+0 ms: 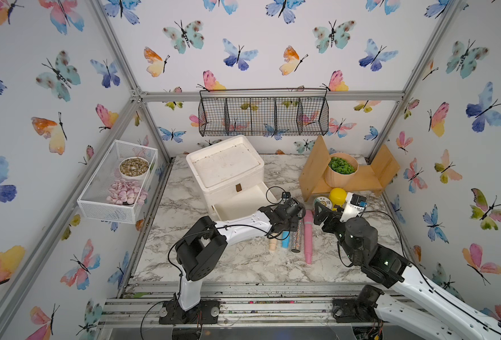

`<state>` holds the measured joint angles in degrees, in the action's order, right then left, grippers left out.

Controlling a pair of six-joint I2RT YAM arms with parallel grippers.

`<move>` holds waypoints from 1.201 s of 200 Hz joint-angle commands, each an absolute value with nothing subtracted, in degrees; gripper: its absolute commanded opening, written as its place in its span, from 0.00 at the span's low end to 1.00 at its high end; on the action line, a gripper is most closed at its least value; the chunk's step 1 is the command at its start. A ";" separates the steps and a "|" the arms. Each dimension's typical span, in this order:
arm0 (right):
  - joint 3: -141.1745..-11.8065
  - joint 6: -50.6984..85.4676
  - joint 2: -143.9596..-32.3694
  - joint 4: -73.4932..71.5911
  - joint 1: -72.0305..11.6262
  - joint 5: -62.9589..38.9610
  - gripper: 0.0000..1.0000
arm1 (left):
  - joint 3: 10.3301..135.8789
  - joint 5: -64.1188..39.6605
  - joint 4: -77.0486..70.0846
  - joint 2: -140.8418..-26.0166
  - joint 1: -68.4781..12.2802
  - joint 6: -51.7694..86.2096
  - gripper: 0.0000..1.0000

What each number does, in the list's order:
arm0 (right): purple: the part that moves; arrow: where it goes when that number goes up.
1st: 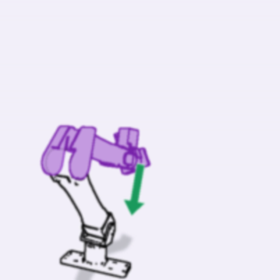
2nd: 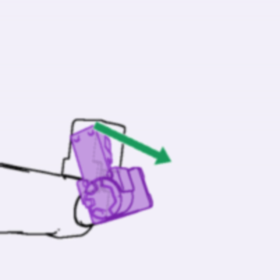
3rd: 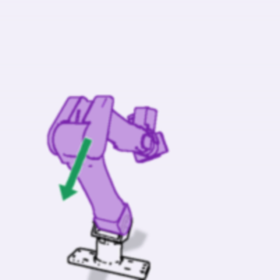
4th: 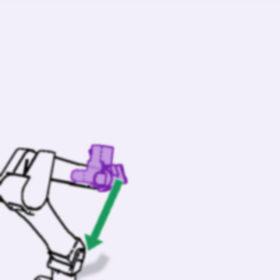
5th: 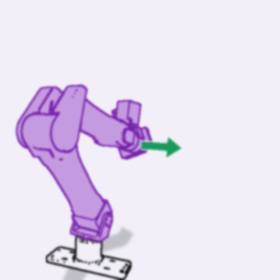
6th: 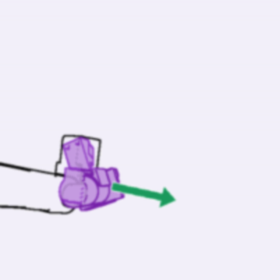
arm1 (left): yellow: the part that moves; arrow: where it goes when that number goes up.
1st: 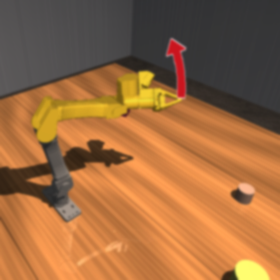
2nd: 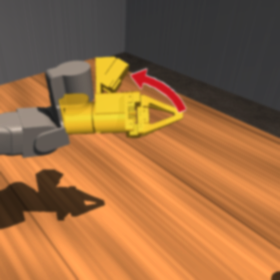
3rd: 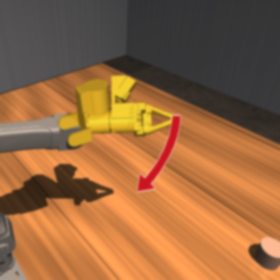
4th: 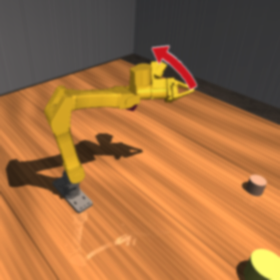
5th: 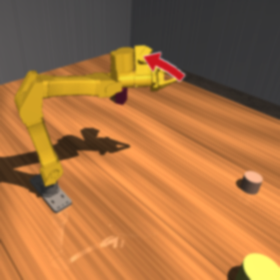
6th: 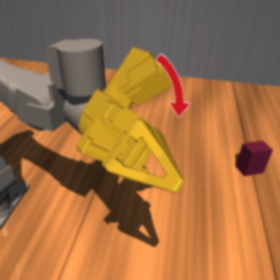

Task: Take the microphone out of the drawer
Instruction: Place the microphone at the center of the board, then close the drawer in the storage box.

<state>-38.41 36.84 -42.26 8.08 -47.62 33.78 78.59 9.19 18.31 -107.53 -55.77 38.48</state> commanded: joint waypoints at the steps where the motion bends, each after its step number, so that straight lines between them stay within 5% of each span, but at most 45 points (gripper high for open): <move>1: -39.55 35.77 -42.24 7.04 -47.74 34.15 0.98 | 77.25 10.86 18.85 -103.63 -56.73 36.22 0.49; 49: -39.24 36.12 -41.97 7.29 -47.77 34.11 0.98 | 70.24 10.75 19.71 -97.63 -56.87 34.77 0.43; 83: -40.03 35.61 -42.94 7.14 -47.72 34.08 0.98 | 63.72 13.22 20.49 -92.10 -56.87 33.56 0.00; 240: -41.26 36.65 -48.87 3.01 -47.75 26.50 0.98 | 61.02 31.69 21.09 -90.30 -48.49 29.81 0.00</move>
